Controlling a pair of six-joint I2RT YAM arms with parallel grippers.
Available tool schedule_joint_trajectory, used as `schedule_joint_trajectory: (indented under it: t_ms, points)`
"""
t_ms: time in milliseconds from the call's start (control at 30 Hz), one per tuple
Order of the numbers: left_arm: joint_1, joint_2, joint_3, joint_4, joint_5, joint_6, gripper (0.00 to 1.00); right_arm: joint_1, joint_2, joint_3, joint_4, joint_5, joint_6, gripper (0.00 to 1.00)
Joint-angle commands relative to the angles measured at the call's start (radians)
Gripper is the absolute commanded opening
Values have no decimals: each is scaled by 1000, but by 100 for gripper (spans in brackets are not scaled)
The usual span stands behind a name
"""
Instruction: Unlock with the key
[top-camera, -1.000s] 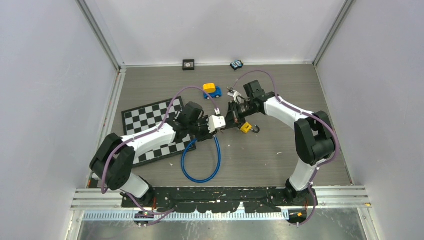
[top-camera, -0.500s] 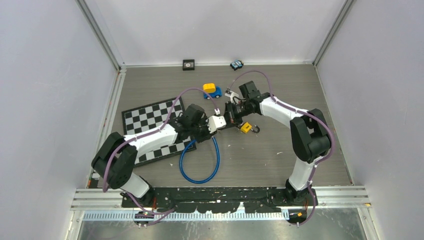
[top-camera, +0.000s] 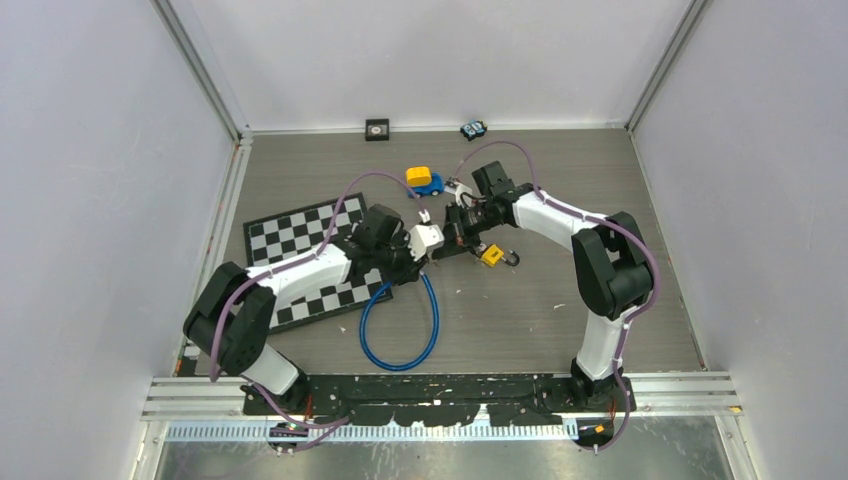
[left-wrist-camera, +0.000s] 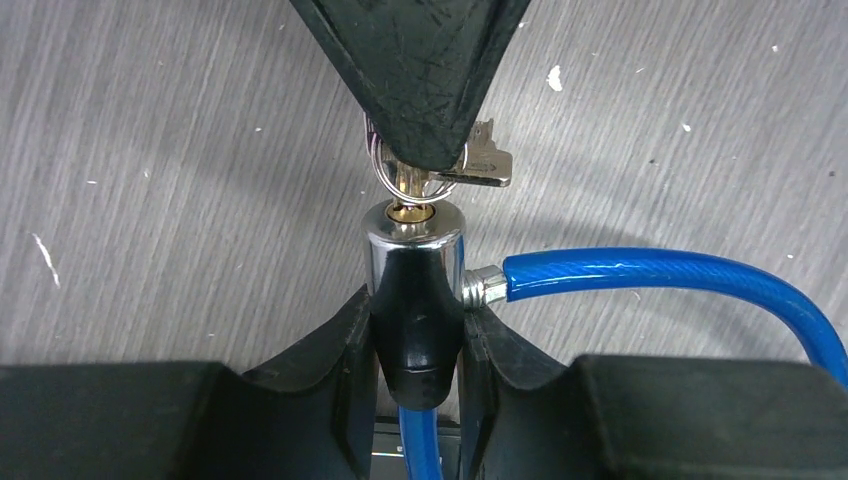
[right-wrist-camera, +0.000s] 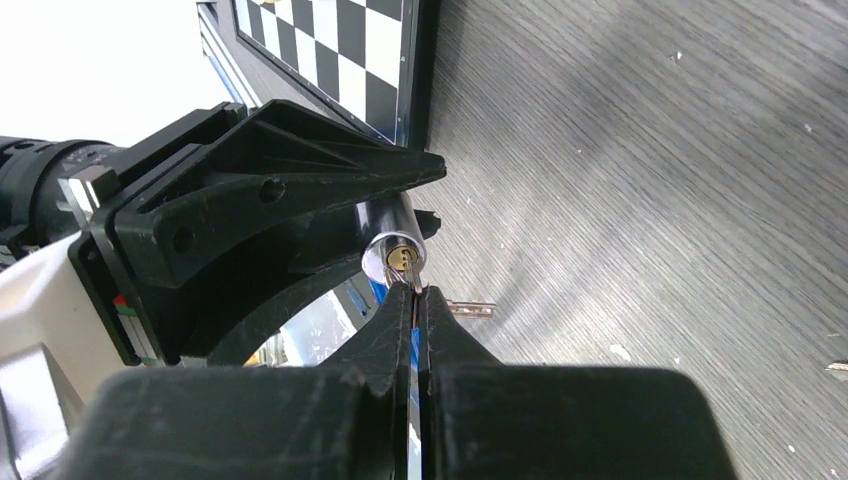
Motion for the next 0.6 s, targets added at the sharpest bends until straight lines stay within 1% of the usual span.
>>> schedule_joint_trajectory:
  t_ms: [0,100,167,233,300,367,467,567]
  points:
    - [10,-44,83,306,210,-46,0,82,-13,8,-27,-32,-42,1]
    - [13,-46,84,300,235,-29,0,104,-28,14,-40,-42,-78,2]
    - [11,-41,96,280,226,-8,0,115,-29,17,-47,-43,-87,4]
    - [-2,-38,113,248,143,35,0,119,-24,24,-45,-37,-54,5]
    - [-35,-42,117,230,11,118,0,119,-7,48,-53,-27,-11,7]
    - [-63,-43,120,225,-85,162,0,119,13,77,-76,-11,12,10]
    - [-89,-35,124,236,-200,180,0,119,36,87,-69,-18,60,15]
    - [-102,-23,124,257,-276,182,0,119,45,69,-38,-22,97,15]
